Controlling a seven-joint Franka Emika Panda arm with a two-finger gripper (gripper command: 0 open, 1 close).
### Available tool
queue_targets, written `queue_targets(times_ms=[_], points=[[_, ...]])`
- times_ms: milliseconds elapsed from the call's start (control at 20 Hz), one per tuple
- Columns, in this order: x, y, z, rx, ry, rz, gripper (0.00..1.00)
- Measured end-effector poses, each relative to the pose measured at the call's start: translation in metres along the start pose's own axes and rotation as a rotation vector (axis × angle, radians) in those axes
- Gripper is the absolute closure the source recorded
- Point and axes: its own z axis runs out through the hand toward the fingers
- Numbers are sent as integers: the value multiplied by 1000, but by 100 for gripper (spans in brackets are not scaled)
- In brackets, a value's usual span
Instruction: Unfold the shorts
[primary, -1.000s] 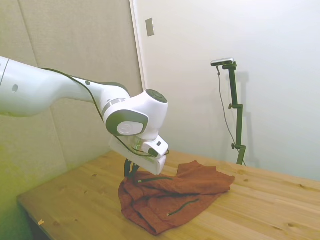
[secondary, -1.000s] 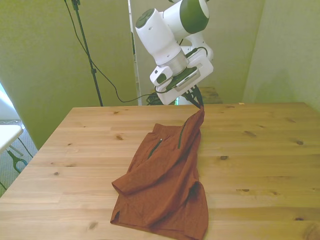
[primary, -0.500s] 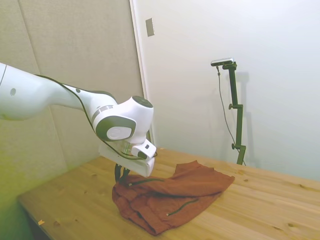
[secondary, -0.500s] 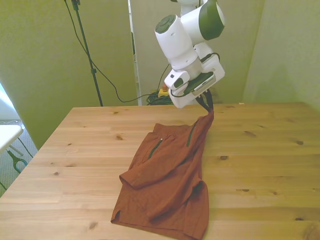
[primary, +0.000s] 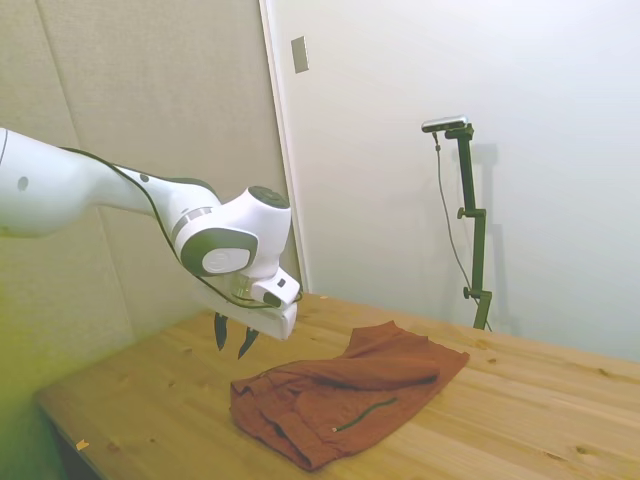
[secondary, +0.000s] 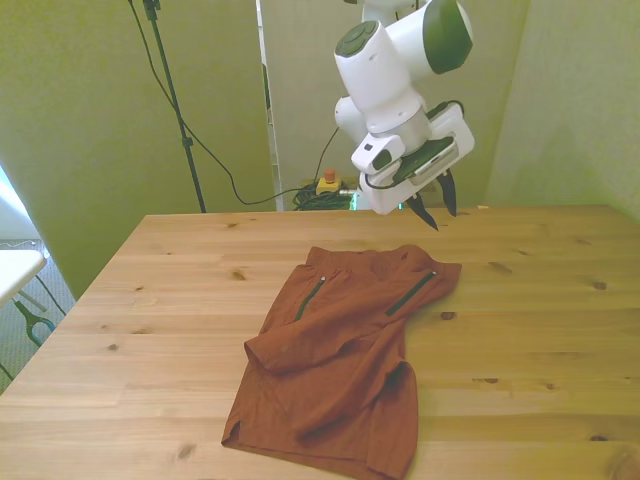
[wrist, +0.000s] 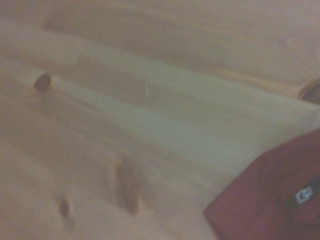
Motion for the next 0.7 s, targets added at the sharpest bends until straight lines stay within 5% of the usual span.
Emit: queue_targets(times_ms=[150, 450, 700], points=[[24, -1, -8, -39, 123, 103, 0], [122, 46, -72, -87, 327, 358, 0], [178, 63, -71, -150, 453, 563, 0]])
